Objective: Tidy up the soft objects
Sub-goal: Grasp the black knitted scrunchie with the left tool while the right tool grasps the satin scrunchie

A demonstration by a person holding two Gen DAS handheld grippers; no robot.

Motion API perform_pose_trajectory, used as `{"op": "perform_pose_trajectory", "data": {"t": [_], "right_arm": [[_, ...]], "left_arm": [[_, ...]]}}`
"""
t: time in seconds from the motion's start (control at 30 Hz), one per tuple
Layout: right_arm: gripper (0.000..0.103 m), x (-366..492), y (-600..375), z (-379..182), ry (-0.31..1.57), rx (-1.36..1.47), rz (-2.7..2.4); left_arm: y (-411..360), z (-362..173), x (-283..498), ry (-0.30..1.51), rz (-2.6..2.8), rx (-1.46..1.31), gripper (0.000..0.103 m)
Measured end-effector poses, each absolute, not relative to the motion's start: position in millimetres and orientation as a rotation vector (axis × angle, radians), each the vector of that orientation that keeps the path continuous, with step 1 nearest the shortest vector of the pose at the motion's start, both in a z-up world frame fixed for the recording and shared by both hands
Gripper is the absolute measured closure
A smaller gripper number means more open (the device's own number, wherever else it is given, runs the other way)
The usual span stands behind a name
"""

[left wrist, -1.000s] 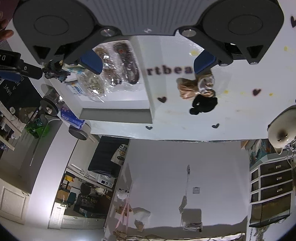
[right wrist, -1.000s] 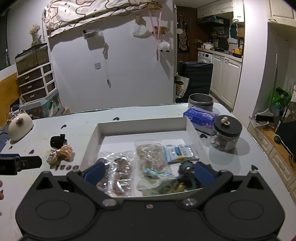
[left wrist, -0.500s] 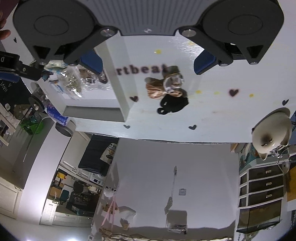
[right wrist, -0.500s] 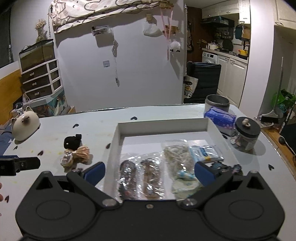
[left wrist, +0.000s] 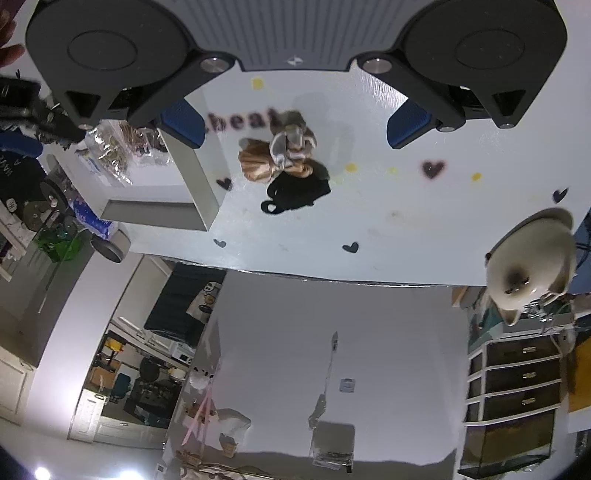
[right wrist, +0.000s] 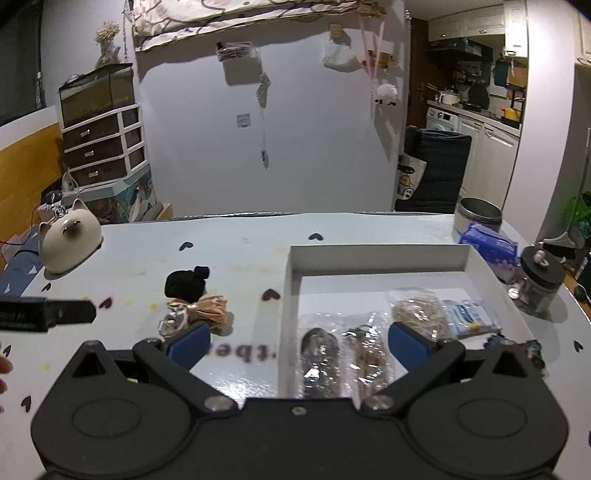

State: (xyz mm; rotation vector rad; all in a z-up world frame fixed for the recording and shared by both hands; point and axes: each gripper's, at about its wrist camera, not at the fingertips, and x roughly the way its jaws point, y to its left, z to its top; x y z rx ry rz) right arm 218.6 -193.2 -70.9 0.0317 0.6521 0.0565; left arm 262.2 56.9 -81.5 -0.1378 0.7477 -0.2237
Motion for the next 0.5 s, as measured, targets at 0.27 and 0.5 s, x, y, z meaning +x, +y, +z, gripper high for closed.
{"op": "perform_pose_trajectory", "data": {"t": [0.27, 0.5], "right_arm": [[0.0, 238, -173, -76, 0.663, 0.015, 0.064], [0.0, 256, -161, -87, 0.689, 0.002, 0.064]], "left_arm": [[57, -92, 315, 0.77, -0.292, -0.14, 0.0], [53, -113, 367, 0.822, -0.34, -0.155, 0.0]]}}
